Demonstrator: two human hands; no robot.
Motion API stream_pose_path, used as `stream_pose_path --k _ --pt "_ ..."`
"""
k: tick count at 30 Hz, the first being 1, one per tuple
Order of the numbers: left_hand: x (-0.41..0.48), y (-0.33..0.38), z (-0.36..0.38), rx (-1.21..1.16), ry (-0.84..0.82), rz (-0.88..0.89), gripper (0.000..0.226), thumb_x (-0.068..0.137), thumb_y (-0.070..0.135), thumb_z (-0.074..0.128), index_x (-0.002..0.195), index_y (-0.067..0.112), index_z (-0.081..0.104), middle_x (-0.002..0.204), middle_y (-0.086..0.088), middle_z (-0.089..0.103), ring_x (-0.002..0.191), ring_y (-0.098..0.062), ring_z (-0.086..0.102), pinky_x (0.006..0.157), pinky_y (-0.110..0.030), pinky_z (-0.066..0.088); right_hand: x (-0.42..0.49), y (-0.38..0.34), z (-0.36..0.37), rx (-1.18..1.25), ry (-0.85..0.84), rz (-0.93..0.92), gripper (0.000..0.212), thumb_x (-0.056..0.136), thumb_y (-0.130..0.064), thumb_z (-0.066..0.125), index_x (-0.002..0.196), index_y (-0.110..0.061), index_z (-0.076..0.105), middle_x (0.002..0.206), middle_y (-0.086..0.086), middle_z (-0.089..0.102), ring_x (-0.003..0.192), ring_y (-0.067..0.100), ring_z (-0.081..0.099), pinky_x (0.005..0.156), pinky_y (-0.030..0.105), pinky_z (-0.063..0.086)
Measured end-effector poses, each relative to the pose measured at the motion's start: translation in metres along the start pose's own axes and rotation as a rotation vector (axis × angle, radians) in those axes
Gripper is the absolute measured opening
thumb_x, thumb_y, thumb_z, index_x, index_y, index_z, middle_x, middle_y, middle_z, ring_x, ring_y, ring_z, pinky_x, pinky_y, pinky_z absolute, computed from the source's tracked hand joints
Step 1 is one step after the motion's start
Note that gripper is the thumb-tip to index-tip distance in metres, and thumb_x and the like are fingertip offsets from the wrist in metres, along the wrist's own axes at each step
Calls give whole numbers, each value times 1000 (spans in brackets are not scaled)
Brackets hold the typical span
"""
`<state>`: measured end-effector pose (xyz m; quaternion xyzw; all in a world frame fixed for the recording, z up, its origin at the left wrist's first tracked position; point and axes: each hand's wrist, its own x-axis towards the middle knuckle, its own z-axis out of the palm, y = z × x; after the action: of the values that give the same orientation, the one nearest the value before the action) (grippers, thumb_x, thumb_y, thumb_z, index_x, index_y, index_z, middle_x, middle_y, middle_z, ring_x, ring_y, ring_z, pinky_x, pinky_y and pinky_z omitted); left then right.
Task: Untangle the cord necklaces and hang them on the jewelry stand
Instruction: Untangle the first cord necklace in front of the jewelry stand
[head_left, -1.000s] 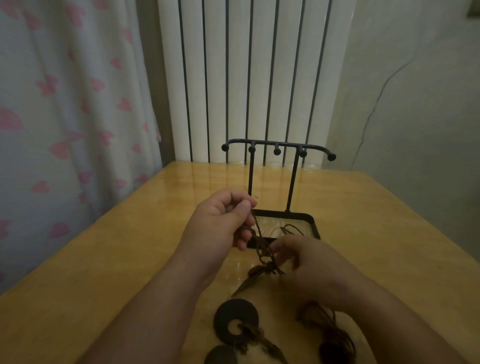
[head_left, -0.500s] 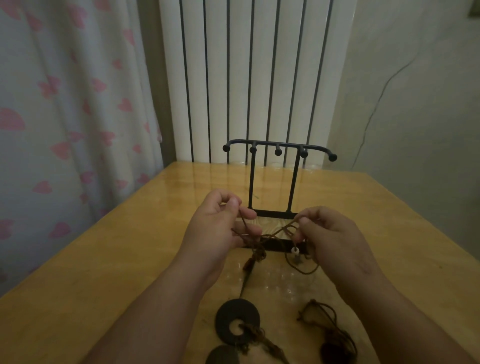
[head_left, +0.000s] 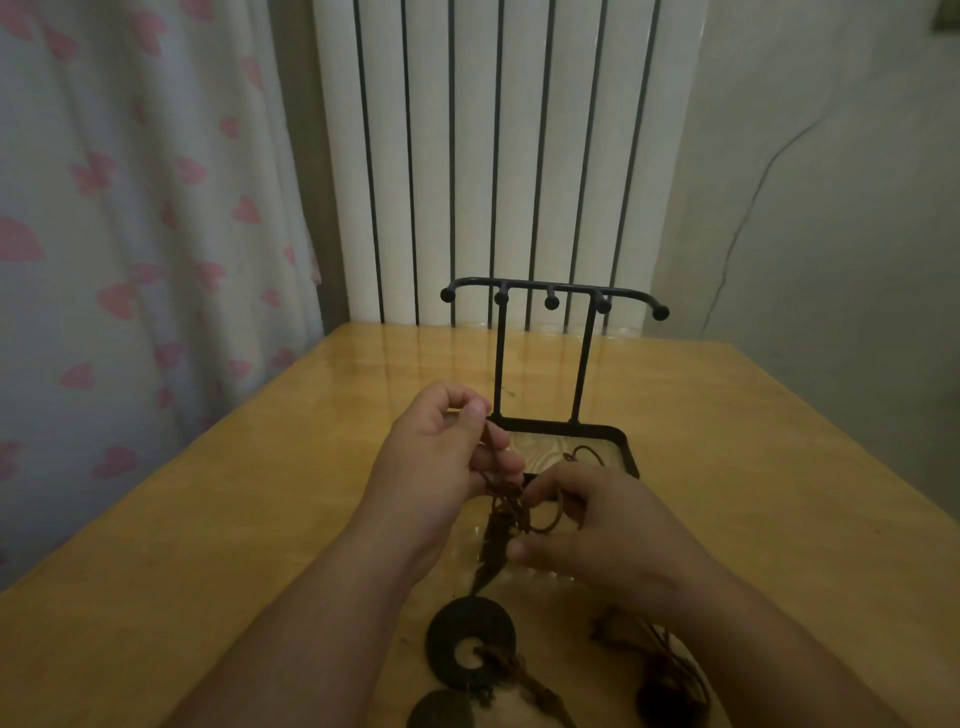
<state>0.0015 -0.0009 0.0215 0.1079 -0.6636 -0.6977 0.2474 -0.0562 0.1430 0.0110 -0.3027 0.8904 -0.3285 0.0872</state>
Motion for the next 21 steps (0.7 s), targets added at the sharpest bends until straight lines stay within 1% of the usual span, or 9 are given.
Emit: stream_pose_path --k 2,4,6,9,12,14,16,19,21 --pt "-1 0 0 15 7 7 17 103 18 44 105 14 60 84 -9 66 74 -21 70 73 -39 60 0 -2 1 -39 73 -41 16 82 -44 71 85 -48 57 96 -23 53 95 -1 51 83 24 48" --pt "-2 2 0 57 23 17 16 104 20 44 103 17 61 86 -8 67 70 -17 69 66 -32 59 0 0 0 10 137 -86 13 89 -38 65 81 -45 60 90 -20 58 86 0 54 75 21 47" --pt "-2 3 -1 131 45 16 16 103 22 45 102 21 60 90 -5 68 64 -13 68 57 -25 54 1 1 -4 164 188 -105 13 91 -33 63 81 -40 66 86 -15 62 82 1 56 70 21 44" --pt "-3 4 0 175 36 -9 15 104 27 44 102 23 58 90 -2 71 59 -14 65 48 -25 48 0 1 -10 467 211 -65 15 93 -26 61 82 -25 71 75 -8 68 71 1 60 69 26 43" --pt "-3 3 0 118 -28 -55 13 105 28 43 105 21 53 88 -3 75 58 -18 63 44 -25 44 -1 1 -11 628 165 11 22 96 -26 56 81 -17 70 58 -8 59 62 14 53 64 33 40" --pt "-3 5 1 80 -89 -123 13 104 32 44 109 21 51 93 -8 75 61 -21 65 47 -28 46 -1 0 -12 640 160 47 28 97 -31 53 78 -19 70 56 -15 57 68 13 51 65 33 39" --pt "-2 6 3 90 -150 -192 12 103 24 48 115 24 48 101 -13 72 67 -23 67 51 -31 47 0 -1 -13 642 173 73 33 97 -34 52 74 -20 70 63 -9 57 70 17 50 65 35 39" --pt "2 3 4 289 -203 -269 54 86 -6 53 123 31 46 108 -7 70 85 -26 66 62 -34 47 -1 -4 -14 629 186 86 35 98 -34 50 71 -22 69 74 6 54 68 22 47 63 36 38" --pt "-1 3 4 440 -293 -261 61 82 -5 58 126 36 48 110 3 71 96 -21 62 72 -34 46 -2 -4 -14 622 182 80 34 99 -34 49 76 -21 69 70 4 56 64 18 49 63 35 38"
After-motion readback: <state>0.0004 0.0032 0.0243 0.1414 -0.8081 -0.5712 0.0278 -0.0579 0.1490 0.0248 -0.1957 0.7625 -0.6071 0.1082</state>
